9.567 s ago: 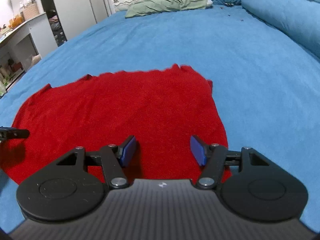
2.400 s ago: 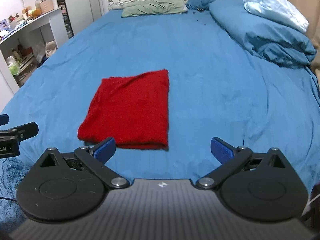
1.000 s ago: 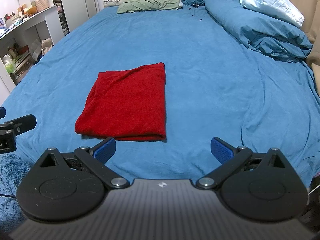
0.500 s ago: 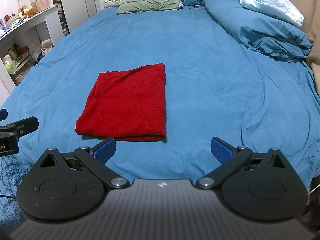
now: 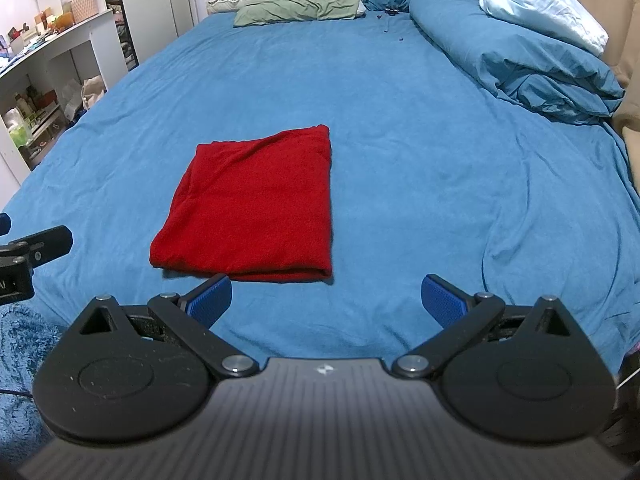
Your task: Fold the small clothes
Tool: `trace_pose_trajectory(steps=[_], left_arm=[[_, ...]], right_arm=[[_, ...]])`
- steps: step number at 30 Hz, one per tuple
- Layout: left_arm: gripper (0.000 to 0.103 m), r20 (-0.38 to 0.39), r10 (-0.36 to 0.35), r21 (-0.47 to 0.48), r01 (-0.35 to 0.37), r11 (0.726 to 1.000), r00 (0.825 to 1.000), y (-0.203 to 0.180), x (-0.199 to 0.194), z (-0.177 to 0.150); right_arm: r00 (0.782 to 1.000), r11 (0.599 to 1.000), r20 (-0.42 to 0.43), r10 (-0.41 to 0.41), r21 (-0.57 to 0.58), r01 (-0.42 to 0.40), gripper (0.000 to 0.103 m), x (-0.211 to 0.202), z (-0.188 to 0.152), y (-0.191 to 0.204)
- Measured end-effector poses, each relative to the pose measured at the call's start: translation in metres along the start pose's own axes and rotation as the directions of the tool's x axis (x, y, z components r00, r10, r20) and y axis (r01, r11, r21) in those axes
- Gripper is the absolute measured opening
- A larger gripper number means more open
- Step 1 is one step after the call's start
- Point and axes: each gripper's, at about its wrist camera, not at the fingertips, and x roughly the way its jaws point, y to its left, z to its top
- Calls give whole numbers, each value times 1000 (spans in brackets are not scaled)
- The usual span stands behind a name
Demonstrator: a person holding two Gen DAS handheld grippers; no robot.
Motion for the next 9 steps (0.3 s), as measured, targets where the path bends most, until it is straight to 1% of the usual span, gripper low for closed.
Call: trace_pose_trajectory(steps=[9], left_arm=[[103, 13, 9, -2, -9, 1000, 1000, 2, 1, -2]], right_arm=[[1000, 1000, 0, 0, 0, 0, 103, 0, 1, 1]])
